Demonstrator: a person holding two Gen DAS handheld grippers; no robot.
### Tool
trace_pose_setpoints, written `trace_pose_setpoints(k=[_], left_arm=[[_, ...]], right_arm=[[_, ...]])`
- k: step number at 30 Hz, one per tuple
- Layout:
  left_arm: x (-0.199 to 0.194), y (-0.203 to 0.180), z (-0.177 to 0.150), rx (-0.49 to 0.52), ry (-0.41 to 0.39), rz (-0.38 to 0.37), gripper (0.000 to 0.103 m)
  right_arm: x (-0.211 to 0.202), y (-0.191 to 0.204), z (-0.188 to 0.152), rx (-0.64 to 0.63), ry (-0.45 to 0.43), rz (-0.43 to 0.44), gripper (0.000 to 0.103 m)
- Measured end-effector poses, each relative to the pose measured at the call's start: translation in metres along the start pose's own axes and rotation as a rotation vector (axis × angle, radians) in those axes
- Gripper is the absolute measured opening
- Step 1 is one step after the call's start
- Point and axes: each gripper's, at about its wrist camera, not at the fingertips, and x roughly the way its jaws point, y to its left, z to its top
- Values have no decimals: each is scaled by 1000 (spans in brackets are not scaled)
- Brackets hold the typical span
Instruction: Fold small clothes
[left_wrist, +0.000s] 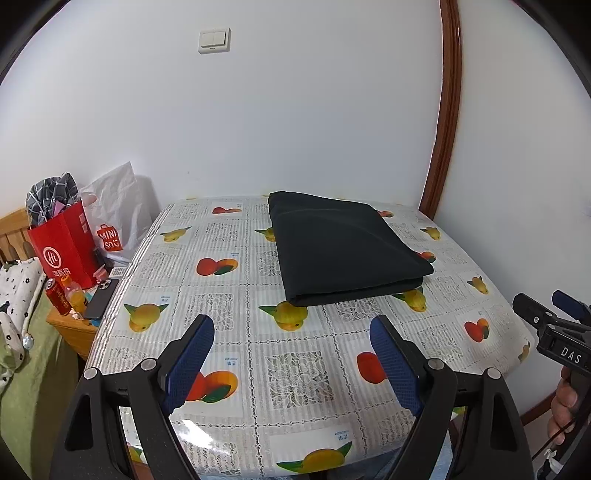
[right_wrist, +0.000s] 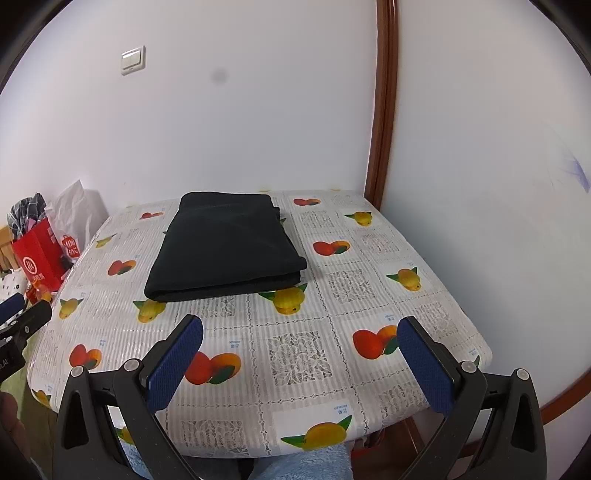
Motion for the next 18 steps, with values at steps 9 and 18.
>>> trace_pose_setpoints(k=[9,18], left_arm=[[1,-1,-1,-2,5,-8,86],[2,0,-2,-6,9,-8,86]], right_arm=[[-2,1,-3,-8,-1,-8,103],[-3,0,-3,-9,-1,-13,103]])
